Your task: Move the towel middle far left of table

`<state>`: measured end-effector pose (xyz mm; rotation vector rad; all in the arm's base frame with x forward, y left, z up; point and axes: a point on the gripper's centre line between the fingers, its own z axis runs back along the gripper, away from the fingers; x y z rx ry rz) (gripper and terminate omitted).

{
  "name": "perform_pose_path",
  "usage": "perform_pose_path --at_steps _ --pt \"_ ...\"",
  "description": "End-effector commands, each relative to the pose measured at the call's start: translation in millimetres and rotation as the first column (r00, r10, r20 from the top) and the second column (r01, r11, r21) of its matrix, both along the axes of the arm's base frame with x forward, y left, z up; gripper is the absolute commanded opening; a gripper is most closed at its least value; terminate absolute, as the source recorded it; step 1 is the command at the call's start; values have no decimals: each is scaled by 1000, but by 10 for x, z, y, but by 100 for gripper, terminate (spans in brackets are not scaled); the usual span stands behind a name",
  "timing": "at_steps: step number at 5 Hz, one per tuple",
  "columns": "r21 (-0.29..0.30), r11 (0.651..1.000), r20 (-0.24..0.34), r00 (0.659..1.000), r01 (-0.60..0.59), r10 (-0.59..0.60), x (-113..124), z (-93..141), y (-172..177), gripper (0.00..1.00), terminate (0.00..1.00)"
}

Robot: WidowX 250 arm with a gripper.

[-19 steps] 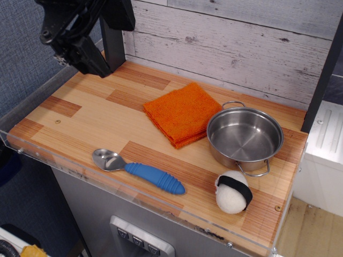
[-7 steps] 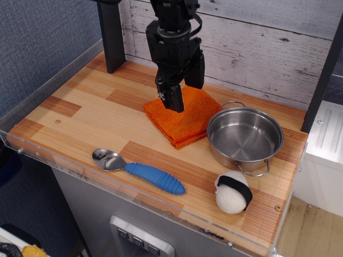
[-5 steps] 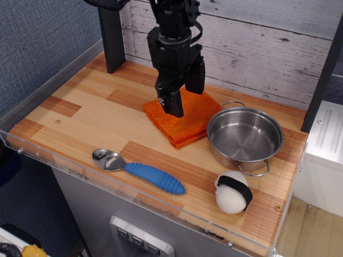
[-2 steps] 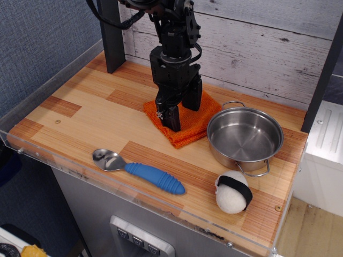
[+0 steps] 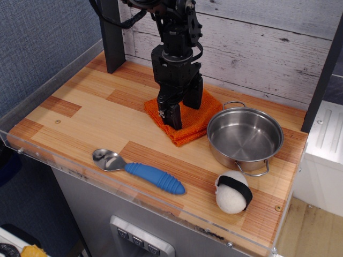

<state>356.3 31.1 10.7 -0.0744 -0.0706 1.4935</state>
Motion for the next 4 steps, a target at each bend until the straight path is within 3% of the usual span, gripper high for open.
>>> perform_pose_path --at_steps 1,4 --pt "37 998 43 997 -58 57 -96 156 292 100 0" --pt "106 983 36 988 -150 147 -252 186 887 100 0"
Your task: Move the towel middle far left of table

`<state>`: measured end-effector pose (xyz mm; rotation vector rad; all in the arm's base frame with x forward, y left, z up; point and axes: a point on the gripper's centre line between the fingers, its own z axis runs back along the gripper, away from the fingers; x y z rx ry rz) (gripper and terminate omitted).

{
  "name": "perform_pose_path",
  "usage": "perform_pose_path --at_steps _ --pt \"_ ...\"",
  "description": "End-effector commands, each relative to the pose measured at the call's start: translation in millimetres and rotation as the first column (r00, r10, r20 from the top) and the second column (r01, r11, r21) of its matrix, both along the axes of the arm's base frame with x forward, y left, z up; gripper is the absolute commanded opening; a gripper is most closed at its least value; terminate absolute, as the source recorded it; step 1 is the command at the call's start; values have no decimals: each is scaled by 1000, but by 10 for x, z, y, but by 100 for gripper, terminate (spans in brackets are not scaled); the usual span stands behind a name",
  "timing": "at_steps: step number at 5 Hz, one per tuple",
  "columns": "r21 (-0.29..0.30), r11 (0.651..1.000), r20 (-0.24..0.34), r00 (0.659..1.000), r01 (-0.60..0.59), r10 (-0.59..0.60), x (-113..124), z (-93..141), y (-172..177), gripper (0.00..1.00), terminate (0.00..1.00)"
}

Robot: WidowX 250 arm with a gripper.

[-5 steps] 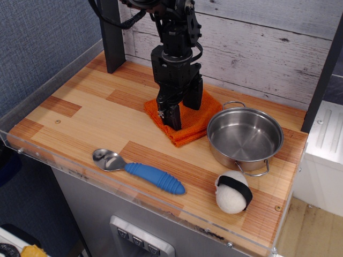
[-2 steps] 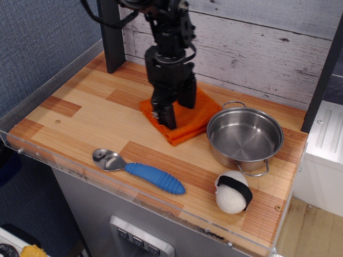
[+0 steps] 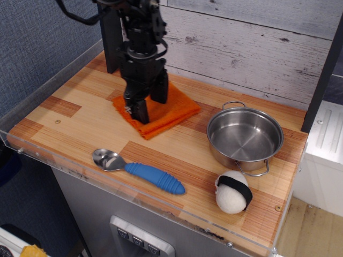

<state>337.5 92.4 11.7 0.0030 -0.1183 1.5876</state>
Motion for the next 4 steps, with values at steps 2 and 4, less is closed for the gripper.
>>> perform_pose_path --at_steps 2,4 --pt "85 992 24 995 -98 97 -199 218 714 100 0" --pt "100 986 33 991 -134 132 -254 263 912 100 0"
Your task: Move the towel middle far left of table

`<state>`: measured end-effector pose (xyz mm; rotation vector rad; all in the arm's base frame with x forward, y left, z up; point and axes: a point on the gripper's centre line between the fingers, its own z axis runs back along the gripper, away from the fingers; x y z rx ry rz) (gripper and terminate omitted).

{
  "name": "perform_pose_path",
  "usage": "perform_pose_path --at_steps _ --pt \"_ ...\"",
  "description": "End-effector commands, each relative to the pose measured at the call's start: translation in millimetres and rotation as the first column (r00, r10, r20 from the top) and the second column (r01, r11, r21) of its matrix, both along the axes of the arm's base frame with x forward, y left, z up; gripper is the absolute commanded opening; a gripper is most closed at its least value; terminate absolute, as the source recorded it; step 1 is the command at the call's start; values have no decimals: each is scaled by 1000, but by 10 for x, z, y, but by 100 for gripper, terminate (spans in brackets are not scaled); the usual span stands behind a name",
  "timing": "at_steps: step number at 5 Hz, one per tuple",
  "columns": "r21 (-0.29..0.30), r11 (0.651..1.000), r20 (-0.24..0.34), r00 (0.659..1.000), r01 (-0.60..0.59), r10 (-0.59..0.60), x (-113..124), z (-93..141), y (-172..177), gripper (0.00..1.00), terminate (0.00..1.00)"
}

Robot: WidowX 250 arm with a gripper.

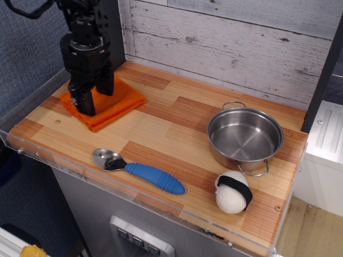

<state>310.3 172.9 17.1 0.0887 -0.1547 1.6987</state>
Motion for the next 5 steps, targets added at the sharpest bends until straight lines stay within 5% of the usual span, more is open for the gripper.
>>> perform_pose_path --at_steps 1,3,5 --pt "35 999 50 999 -21 19 -6 197 101 100 0" --pt "10 1000 99 995 -23 22 30 304 25 100 0" --pt "-11 999 164 986 -36 37 7 662 -62 100 0"
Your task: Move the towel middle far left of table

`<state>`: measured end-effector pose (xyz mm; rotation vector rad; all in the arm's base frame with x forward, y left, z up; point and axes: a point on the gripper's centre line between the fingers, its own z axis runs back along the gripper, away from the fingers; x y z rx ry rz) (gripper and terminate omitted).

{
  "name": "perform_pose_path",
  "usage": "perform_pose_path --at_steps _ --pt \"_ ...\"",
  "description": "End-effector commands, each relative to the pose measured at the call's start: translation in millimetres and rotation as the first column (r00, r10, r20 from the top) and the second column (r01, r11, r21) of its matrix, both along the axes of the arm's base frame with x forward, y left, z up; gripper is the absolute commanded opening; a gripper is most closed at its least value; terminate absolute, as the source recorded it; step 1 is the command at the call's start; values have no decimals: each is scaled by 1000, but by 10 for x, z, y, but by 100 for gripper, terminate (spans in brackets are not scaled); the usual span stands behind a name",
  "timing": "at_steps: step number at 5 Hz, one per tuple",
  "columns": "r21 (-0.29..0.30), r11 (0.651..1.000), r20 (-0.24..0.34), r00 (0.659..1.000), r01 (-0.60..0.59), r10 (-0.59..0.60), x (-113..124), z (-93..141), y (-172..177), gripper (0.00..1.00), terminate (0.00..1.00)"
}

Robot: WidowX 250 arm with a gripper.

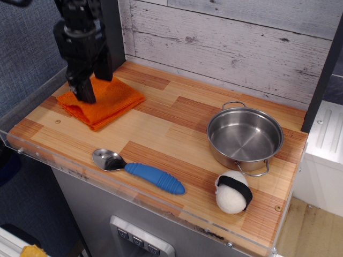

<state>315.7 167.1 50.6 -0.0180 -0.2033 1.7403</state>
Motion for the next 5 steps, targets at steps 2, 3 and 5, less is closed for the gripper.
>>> perform_pose_path --at_steps 2,3,5 --pt "24 1000 140 990 -15 11 -179 711 -113 100 0" --pt "37 999 171 985 -16 10 -263 934 -152 100 0" --pt "37 999 219 975 37 -44 -423 1226 -311 100 0"
